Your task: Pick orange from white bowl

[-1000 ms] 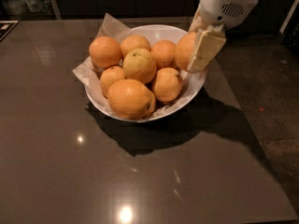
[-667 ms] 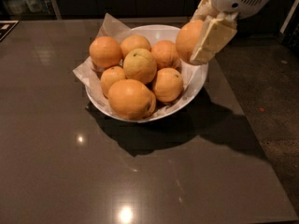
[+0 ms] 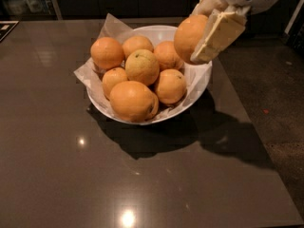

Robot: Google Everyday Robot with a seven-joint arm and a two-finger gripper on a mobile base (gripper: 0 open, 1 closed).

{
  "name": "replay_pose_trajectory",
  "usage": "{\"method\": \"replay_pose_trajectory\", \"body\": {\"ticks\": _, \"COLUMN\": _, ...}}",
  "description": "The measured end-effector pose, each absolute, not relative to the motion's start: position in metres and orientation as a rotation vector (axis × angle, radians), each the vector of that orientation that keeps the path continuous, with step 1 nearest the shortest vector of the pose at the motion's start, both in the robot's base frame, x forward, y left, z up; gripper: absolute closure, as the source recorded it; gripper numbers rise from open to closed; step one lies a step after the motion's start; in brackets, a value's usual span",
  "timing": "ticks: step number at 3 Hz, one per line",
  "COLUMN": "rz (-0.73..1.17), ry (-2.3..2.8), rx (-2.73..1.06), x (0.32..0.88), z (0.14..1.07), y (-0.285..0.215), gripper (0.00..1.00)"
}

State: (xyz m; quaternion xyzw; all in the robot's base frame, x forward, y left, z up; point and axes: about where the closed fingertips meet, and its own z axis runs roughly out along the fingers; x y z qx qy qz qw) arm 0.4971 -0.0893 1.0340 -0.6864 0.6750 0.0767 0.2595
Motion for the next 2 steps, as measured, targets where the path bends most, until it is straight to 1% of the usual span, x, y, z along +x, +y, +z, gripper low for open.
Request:
{"method": "replay_pose_trajectory", "body": {"ticks": 1, "rz": 0.23, "ry": 1.796, "rx": -1.849, "x": 0.48, "z": 1.038, "y": -0.085, "gripper": 1.0}}
{"method": "replay_pose_trajectory", "body": {"ticks": 2, "rz": 0.295, "ry": 1.778, "rx": -1.804, "x": 0.443, "z": 1.046, "y": -0.075, "gripper": 1.0}}
